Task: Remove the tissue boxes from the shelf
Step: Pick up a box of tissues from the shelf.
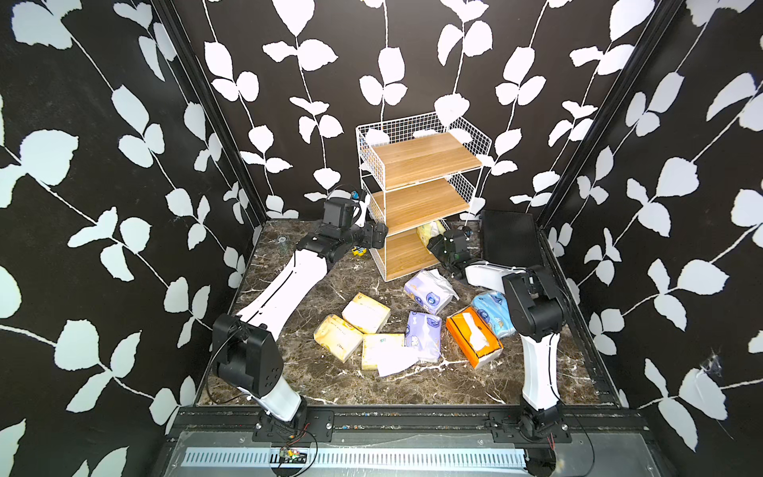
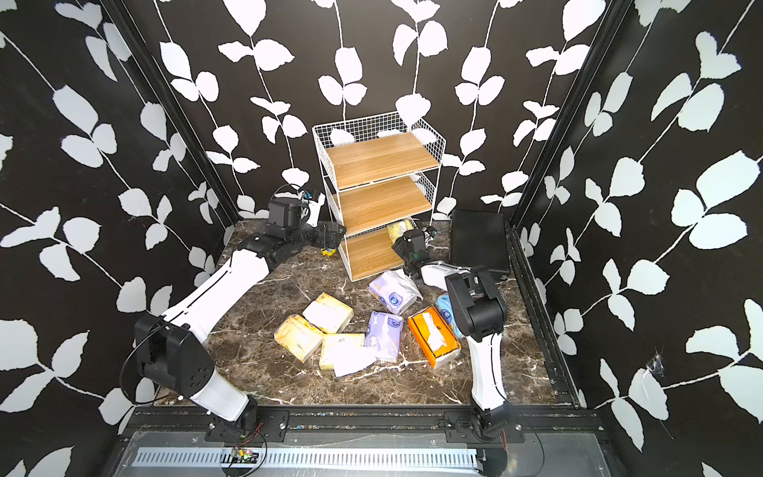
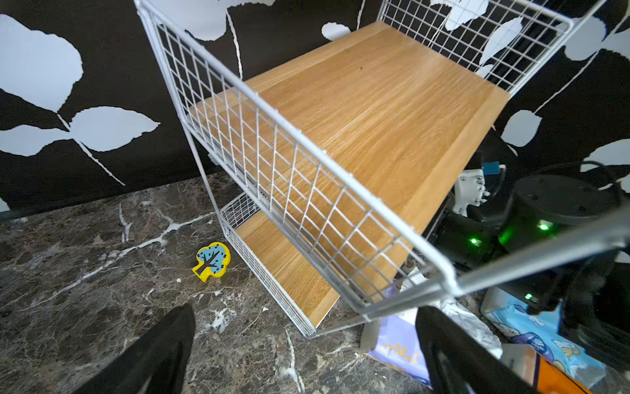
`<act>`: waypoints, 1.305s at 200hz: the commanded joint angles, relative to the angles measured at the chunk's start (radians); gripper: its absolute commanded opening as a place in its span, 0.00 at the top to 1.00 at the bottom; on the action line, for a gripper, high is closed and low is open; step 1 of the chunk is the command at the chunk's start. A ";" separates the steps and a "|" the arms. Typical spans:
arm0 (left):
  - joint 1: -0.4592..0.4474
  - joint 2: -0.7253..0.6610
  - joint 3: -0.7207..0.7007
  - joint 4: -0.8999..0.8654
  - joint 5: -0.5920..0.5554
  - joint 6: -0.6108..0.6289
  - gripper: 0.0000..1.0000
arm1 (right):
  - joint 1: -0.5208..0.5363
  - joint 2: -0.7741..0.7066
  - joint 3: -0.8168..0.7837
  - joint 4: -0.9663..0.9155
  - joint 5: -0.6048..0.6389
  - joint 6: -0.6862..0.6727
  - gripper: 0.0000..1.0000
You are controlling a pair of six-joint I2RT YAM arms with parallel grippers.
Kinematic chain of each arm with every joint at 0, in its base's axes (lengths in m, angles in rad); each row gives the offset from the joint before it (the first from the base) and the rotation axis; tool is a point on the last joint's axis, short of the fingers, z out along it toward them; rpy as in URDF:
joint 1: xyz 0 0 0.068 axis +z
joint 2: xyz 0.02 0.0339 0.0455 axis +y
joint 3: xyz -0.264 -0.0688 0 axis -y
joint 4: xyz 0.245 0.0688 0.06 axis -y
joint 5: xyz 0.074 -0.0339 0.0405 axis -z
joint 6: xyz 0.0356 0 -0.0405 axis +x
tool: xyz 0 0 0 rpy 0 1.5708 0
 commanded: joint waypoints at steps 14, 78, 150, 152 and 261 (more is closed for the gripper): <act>0.003 -0.049 -0.017 0.029 0.043 -0.008 0.01 | 0.000 0.067 0.089 -0.021 0.071 0.013 0.35; 0.003 -0.064 -0.030 0.048 0.093 -0.034 0.01 | 0.007 0.118 0.108 -0.020 0.127 0.025 0.47; 0.003 -0.108 -0.050 0.027 0.067 0.016 0.01 | 0.039 0.116 0.113 -0.057 0.154 -0.021 1.00; 0.003 -0.109 -0.051 0.029 0.064 0.017 0.01 | 0.039 0.114 0.108 -0.056 0.154 -0.022 1.00; 0.005 -0.075 -0.050 0.025 0.064 0.029 0.01 | 0.057 -0.150 -0.317 0.005 -0.008 -0.154 1.00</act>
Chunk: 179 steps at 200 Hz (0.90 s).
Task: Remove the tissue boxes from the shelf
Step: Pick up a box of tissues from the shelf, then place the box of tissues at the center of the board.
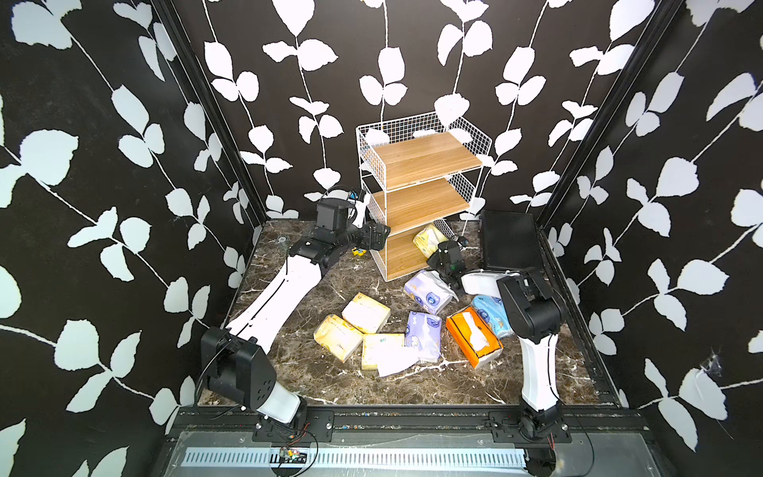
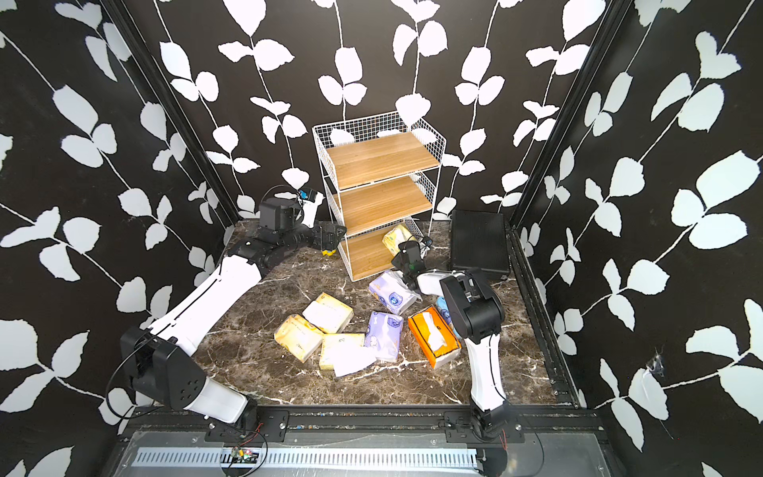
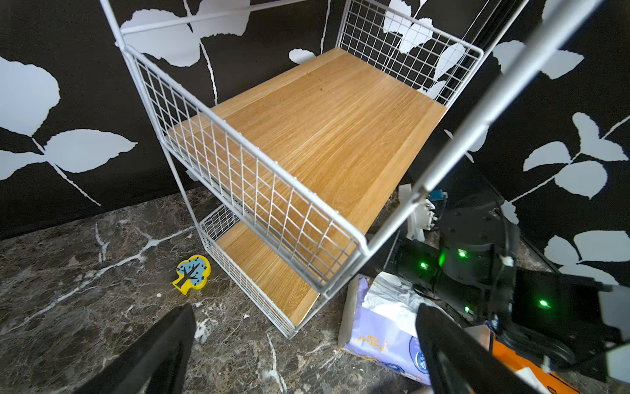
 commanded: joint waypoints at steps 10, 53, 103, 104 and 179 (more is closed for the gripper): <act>0.005 -0.004 -0.012 0.003 -0.016 0.025 0.01 | 0.009 -0.096 -0.135 -0.049 -0.053 -0.090 1.00; 0.005 -0.002 -0.018 0.013 -0.001 0.012 0.01 | 0.007 -0.240 -0.271 -0.158 0.005 -0.165 1.00; 0.003 -0.007 -0.019 0.020 0.016 0.000 0.01 | 0.007 -0.402 -0.418 -0.223 0.034 -0.179 1.00; 0.003 -0.007 -0.019 0.021 0.015 0.000 0.01 | 0.007 -0.404 -0.420 -0.227 0.035 -0.179 1.00; 0.003 -0.023 -0.028 0.024 -0.022 0.014 0.01 | 0.005 -0.578 -0.494 -0.326 0.088 -0.253 0.71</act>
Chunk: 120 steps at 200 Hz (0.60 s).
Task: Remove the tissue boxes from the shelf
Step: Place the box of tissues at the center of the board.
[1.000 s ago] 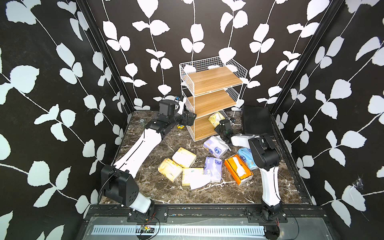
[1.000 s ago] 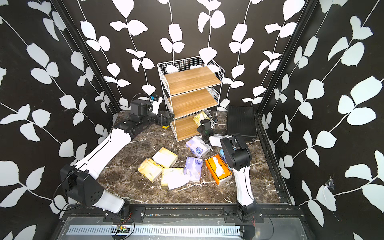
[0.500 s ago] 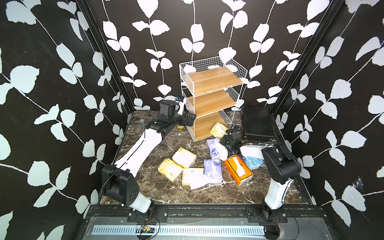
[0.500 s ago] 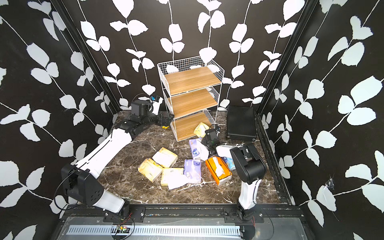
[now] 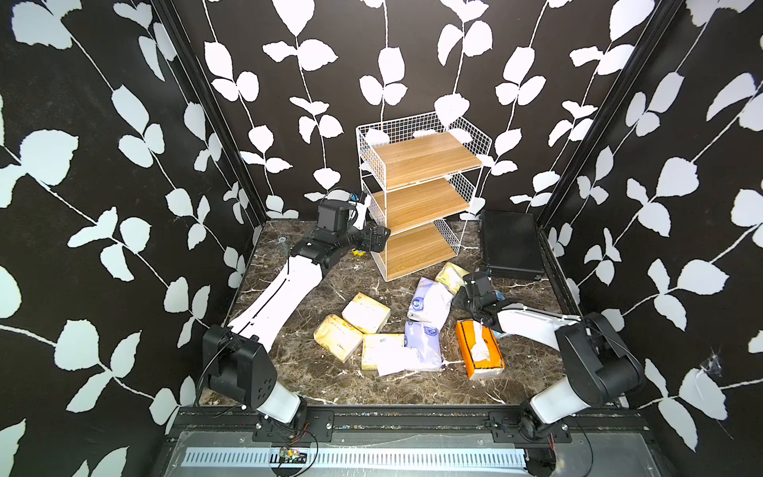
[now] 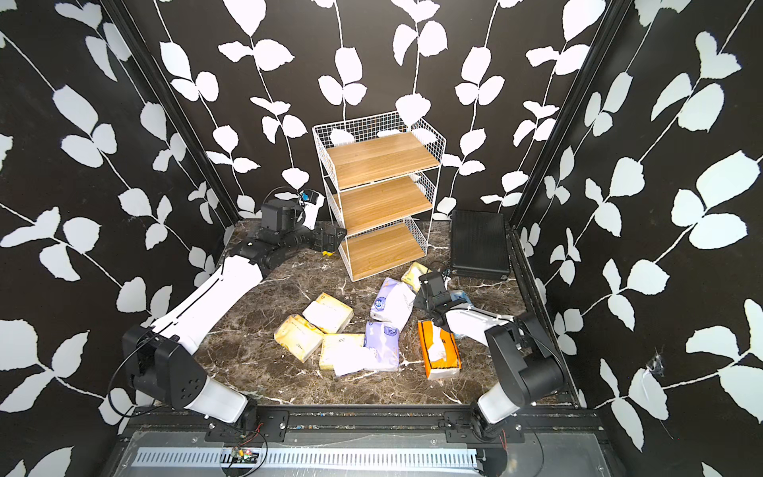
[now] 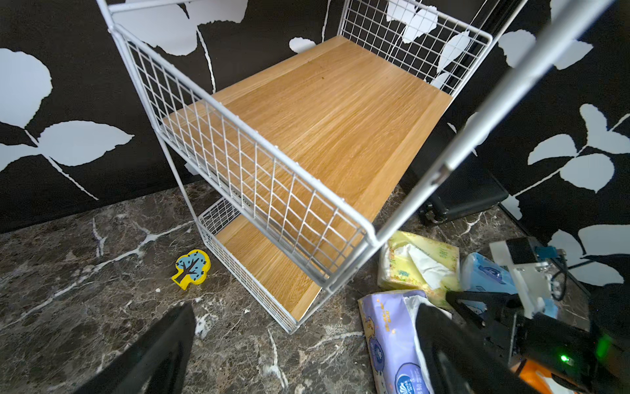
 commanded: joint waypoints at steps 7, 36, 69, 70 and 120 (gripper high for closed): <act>0.003 -0.032 -0.018 0.024 -0.035 0.011 0.01 | 0.003 -0.050 -0.004 -0.045 0.027 -0.070 0.56; 0.004 -0.077 -0.045 0.045 -0.124 0.036 0.01 | 0.000 -0.098 0.070 -0.098 0.026 -0.141 0.24; 0.006 -0.161 -0.098 0.083 -0.253 0.046 0.01 | -0.012 -0.215 0.154 -0.199 0.133 -0.239 0.01; 0.005 -0.163 -0.100 0.083 -0.258 0.045 0.01 | -0.012 -0.222 0.154 -0.201 0.139 -0.243 0.01; 0.005 -0.368 -0.312 0.139 -0.443 0.031 0.01 | -0.076 -0.480 0.069 -0.156 0.329 -0.468 0.01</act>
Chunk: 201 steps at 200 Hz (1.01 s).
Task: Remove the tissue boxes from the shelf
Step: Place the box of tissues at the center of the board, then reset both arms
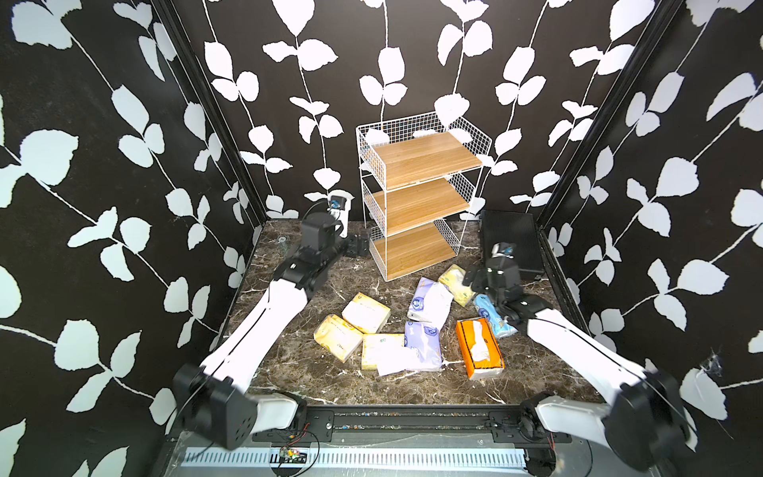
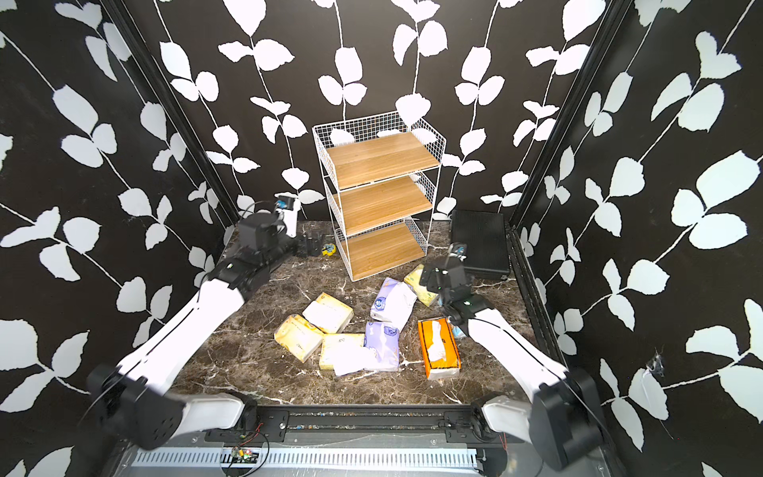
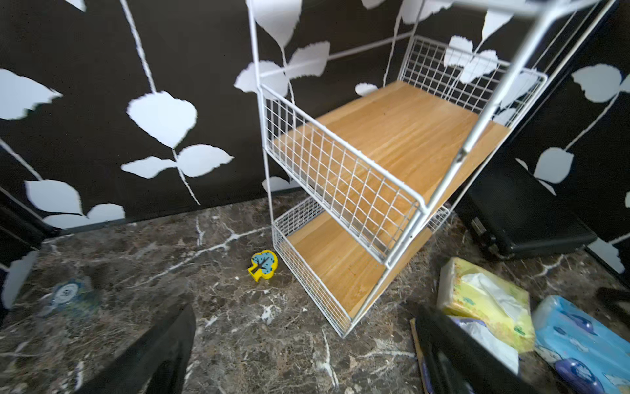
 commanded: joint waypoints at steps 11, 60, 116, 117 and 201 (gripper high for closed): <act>0.005 -0.075 -0.105 0.012 -0.217 0.043 0.01 | -0.054 -0.134 -0.097 0.059 0.154 -0.234 0.01; 0.012 -0.071 -0.430 0.226 -0.399 0.056 0.01 | -0.191 -0.229 -0.367 0.333 0.219 -0.386 0.01; 0.046 -0.034 -0.666 0.531 -0.483 0.173 0.01 | -0.284 -0.133 -0.506 0.573 0.158 -0.387 0.01; 0.046 -0.035 -0.668 0.540 -0.485 0.179 0.01 | -0.284 -0.128 -0.505 0.572 0.158 -0.387 0.01; 0.238 0.132 -0.890 1.095 -0.366 0.274 0.01 | -0.303 0.155 -0.553 0.944 0.123 -0.411 0.01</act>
